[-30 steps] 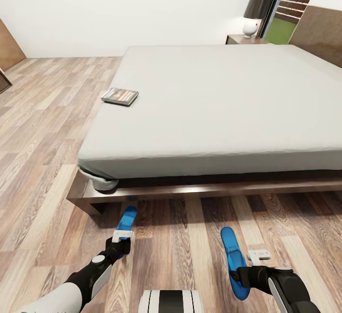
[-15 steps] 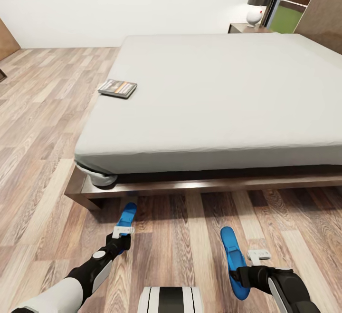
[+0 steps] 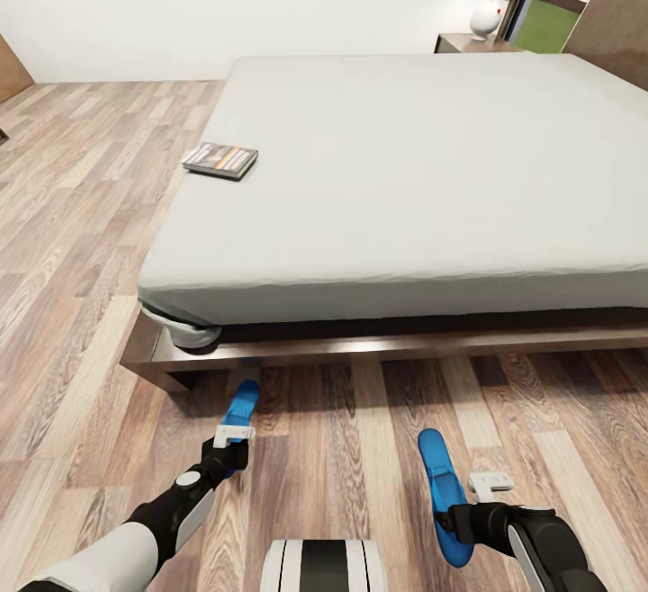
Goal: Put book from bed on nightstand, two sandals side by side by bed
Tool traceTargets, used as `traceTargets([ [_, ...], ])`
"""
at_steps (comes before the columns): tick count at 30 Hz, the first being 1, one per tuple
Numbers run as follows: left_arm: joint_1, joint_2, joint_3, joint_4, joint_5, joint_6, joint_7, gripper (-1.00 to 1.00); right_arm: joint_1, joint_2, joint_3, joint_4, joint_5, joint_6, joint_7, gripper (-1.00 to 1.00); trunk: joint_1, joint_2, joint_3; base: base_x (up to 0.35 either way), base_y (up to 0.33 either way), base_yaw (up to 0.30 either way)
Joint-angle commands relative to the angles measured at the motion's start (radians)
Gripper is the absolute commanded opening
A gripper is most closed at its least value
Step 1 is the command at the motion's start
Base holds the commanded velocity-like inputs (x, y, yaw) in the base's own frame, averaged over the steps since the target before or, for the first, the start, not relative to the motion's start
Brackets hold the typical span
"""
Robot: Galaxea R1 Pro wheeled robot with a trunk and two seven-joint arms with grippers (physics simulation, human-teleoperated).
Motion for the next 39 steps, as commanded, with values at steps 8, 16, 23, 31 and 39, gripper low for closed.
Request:
traceTargets([
  [8, -0.009, 0.001, -0.006, 0.002, 0.01, -0.003, -0.004, -1.0, 0.0, 0.0, -0.001, -0.001, 0.0, 0.005, 0.0, -1.0, 0.001, -0.001, -0.008, 0.0, 0.0, 0.0],
  [16, -0.01, 0.001, -0.006, 0.001, 0.01, -0.003, -0.004, -1.0, 0.0, 0.0, -0.001, -0.001, 0.001, 0.005, 0.0, -1.0, 0.001, -0.001, -0.008, 0.0, 0.0, 0.0],
  [23, -0.012, 0.001, -0.006, -0.001, 0.01, -0.003, -0.004, -1.0, 0.0, 0.0, -0.001, -0.001, 0.0, 0.005, 0.0, -1.0, 0.003, -0.002, -0.028, 0.0, 0.0, 0.0],
  [31, -0.018, 0.001, -0.006, -0.001, 0.01, -0.003, -0.004, -1.0, 0.0, 0.0, -0.001, 0.001, 0.001, 0.005, 0.0, -1.0, 0.003, -0.002, -0.028, 0.0, 0.0, 0.0],
  [39, -0.027, 0.001, -0.006, -0.002, 0.01, -0.003, -0.004, -1.0, 0.0, 0.0, -0.001, 0.001, 0.0, 0.005, 0.0, -1.0, 0.005, -0.003, -0.047, 0.0, 0.0, 0.0],
])
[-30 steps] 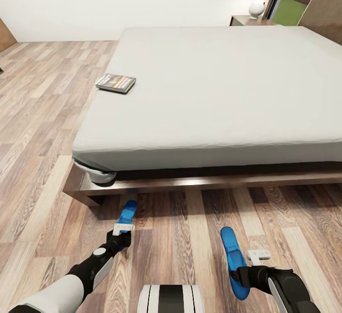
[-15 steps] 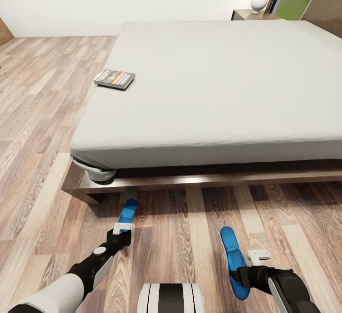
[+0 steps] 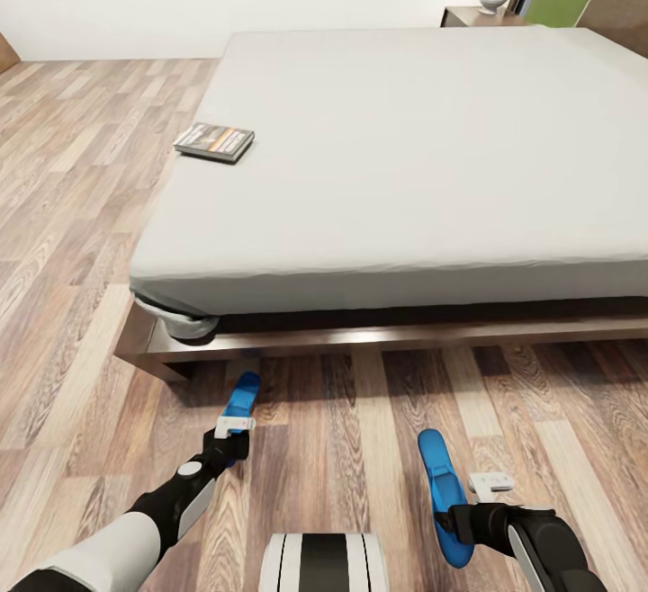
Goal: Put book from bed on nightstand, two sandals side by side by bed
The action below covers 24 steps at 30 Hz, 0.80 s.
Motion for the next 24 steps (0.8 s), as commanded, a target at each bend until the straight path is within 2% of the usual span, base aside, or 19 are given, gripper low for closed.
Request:
traceTargets([
  [1, -0.001, 0.001, -0.006, 0.001, 0.01, -0.003, -0.004, -1.0, 0.0, 0.0, -0.001, -0.001, 0.0, 0.005, 0.001, -1.0, 0.0, 0.0, -0.001, 0.0, 0.0, 0.0],
  [8, -0.009, 0.001, -0.006, 0.001, 0.01, -0.004, -0.004, -1.0, 0.0, 0.0, -0.001, 0.0, -0.002, 0.005, 0.001, -1.0, 0.0, 0.0, -0.001, 0.0, 0.0, 0.0],
  [14, -0.012, 0.001, -0.006, -0.001, 0.01, -0.005, -0.004, -1.0, 0.0, 0.0, -0.001, 0.0, 0.0, 0.005, 0.001, -1.0, 0.003, -0.002, -0.024, 0.0, 0.0, 0.0],
  [24, -0.022, 0.001, -0.006, -0.001, 0.01, -0.006, -0.004, -1.0, 0.0, 0.0, -0.001, 0.001, 0.0, 0.006, 0.0, -1.0, 0.003, -0.002, -0.024, 0.0, 0.0, 0.0],
])
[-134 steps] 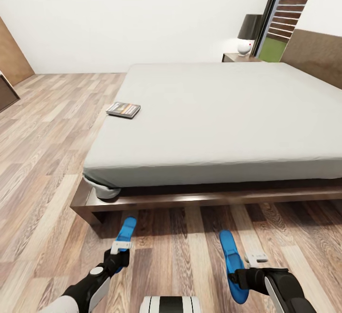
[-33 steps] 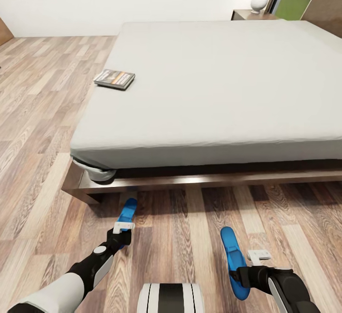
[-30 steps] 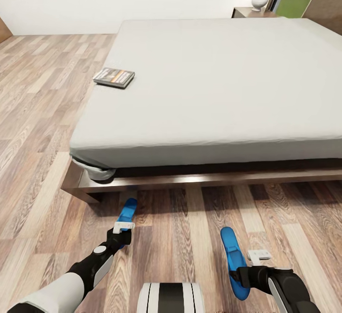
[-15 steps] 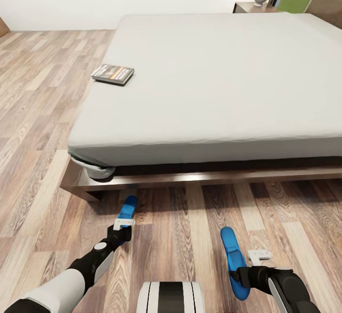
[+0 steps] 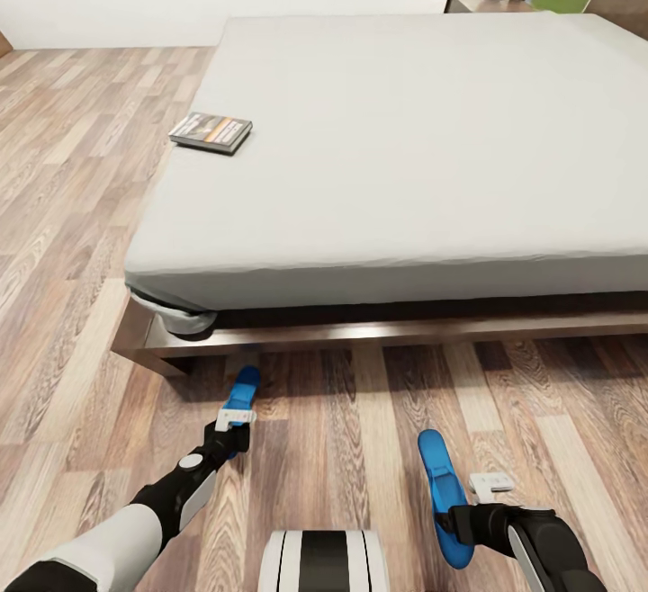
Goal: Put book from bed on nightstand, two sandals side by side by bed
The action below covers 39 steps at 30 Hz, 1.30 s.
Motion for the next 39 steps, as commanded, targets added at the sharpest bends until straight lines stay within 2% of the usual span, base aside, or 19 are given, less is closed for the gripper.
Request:
traceTargets([
  [1, -0.002, 0.001, -0.006, 0.001, 0.01, -0.003, -0.004, -1.0, 0.0, 0.0, -0.001, -0.001, -0.001, 0.005, 0.001, -1.0, 0.0, 0.0, -0.004, 0.0, 0.0, 0.0],
  [5, -0.006, 0.0, -0.006, 0.001, 0.01, -0.003, -0.004, -1.0, -0.001, 0.0, -0.001, -0.001, 0.0, 0.005, 0.0, -1.0, 0.002, -0.001, -0.02, 0.0, 0.0, 0.0],
  [15, -0.008, -0.001, -0.007, -0.001, 0.01, -0.003, -0.004, -1.0, -0.001, 0.0, -0.001, -0.001, 0.001, 0.005, 0.0, -1.0, 0.002, -0.001, -0.02, 0.0, 0.0, 0.0],
  [18, -0.008, -0.001, -0.007, -0.007, 0.01, -0.003, -0.004, -1.0, -0.001, 0.0, -0.001, 0.0, 0.001, 0.006, 0.0, -1.0, 0.003, -0.002, -0.032, 0.0, 0.0, 0.0],
  [33, -0.008, -0.002, -0.007, -0.016, 0.01, -0.003, -0.004, -1.0, -0.001, -0.001, -0.001, 0.002, 0.001, 0.004, -0.001, -1.0, 0.003, -0.002, -0.032, 0.0, 0.0, 0.0],
  [36, -0.008, -0.002, -0.007, -0.016, 0.01, -0.003, -0.004, -1.0, -0.001, -0.001, -0.001, 0.003, 0.001, 0.004, -0.001, -1.0, 0.005, -0.003, -0.043, 0.0, 0.0, 0.0],
  [39, -0.008, -0.002, -0.007, -0.016, 0.01, -0.003, -0.004, -1.0, -0.001, -0.002, -0.001, 0.003, 0.001, 0.004, -0.001, -1.0, 0.005, -0.003, -0.043, 0.0, 0.0, 0.0],
])
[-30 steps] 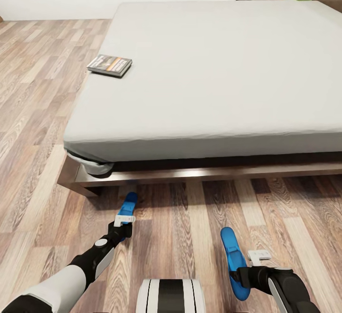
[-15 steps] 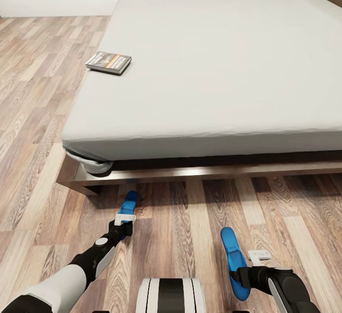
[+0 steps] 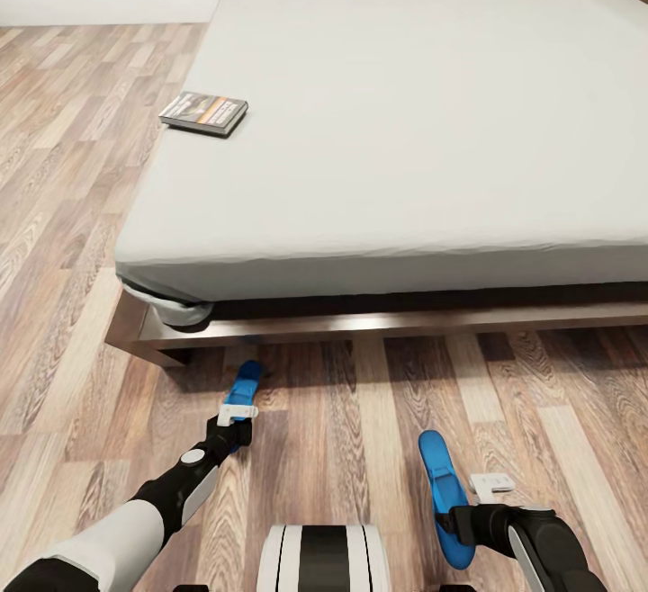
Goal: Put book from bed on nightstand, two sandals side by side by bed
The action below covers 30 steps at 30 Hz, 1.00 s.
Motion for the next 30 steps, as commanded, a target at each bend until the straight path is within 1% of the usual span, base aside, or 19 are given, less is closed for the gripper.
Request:
traceTargets([
  [1, -0.001, 0.001, -0.006, 0.001, 0.01, -0.003, -0.004, -1.0, 0.0, 0.0, -0.001, -0.001, 0.0, 0.005, 0.0, -1.0, 0.0, 0.0, -0.001, 0.0, 0.0, 0.0],
  [19, -0.001, 0.001, -0.006, -0.013, 0.01, -0.003, -0.003, -1.0, 0.0, 0.0, -0.001, 0.002, -0.001, 0.005, 0.0, -1.0, 0.0, 0.0, -0.001, 0.0, 0.0, 0.0],
  [22, -0.001, 0.001, -0.006, -0.014, 0.01, -0.003, -0.002, -1.0, 0.0, 0.0, -0.001, 0.002, -0.001, 0.005, 0.0, -1.0, 0.001, -0.001, -0.012, 0.0, 0.0, 0.0],
  [30, -0.001, 0.001, -0.006, -0.016, 0.01, -0.003, -0.001, -1.0, 0.0, 0.0, -0.001, 0.002, -0.002, 0.005, 0.0, -1.0, 0.001, -0.001, -0.012, 0.0, 0.0, 0.0],
])
